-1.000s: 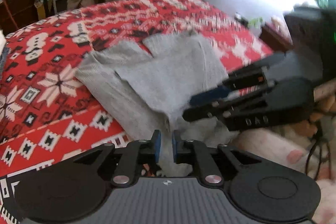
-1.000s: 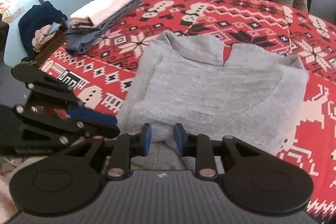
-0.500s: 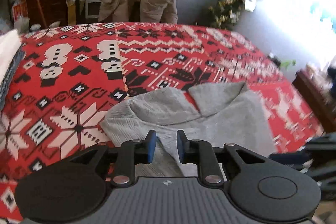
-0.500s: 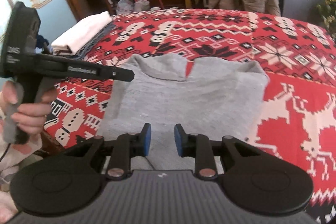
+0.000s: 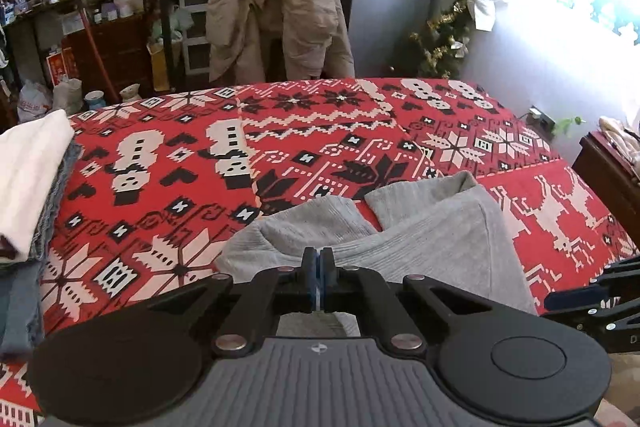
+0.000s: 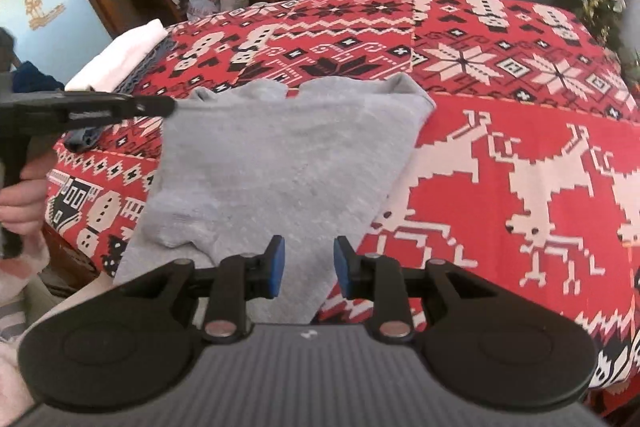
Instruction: Fold clothes
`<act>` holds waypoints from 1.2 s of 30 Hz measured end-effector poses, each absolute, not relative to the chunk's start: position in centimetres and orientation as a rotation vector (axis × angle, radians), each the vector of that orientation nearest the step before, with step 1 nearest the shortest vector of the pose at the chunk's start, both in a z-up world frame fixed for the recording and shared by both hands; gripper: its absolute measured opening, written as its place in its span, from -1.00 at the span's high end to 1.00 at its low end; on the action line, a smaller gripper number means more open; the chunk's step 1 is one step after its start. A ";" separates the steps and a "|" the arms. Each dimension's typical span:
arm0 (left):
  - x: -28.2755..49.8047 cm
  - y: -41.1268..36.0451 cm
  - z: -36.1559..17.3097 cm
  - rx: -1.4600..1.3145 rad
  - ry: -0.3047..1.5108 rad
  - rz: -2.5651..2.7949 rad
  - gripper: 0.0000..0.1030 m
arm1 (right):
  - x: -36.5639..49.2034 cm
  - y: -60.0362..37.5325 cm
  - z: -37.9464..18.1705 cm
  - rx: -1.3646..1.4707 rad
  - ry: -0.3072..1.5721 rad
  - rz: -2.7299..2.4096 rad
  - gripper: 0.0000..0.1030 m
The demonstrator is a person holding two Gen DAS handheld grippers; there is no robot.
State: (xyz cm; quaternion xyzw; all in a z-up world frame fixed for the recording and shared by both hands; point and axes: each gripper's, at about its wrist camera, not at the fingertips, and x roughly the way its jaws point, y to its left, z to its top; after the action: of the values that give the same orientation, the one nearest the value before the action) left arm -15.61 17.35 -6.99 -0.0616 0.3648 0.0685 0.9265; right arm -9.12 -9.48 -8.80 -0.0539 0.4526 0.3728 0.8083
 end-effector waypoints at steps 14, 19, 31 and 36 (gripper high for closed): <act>-14.8 17.0 -9.0 -0.086 0.841 0.172 0.74 | -11.8 -8.5 -8.5 -0.251 0.879 0.862 0.49; -17.0 15.8 -7.5 -0.050 0.817 0.193 0.73 | -11.7 -7.6 -10.5 -0.302 0.931 0.846 0.62; -14.2 10.3 -7.0 -0.161 0.797 0.009 0.66 | -8.4 -10.0 -7.8 -0.198 0.851 0.698 0.56; -10.9 7.9 -7.4 -0.227 0.805 -0.083 0.87 | -3.7 -9.3 -8.2 -0.191 0.844 0.679 0.55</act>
State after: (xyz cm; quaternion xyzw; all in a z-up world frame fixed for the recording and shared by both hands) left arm -10.91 7.93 -7.40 -0.1101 0.3905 -0.0405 0.9131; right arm -3.73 -9.31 -8.22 -0.0905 0.4012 0.3225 0.8525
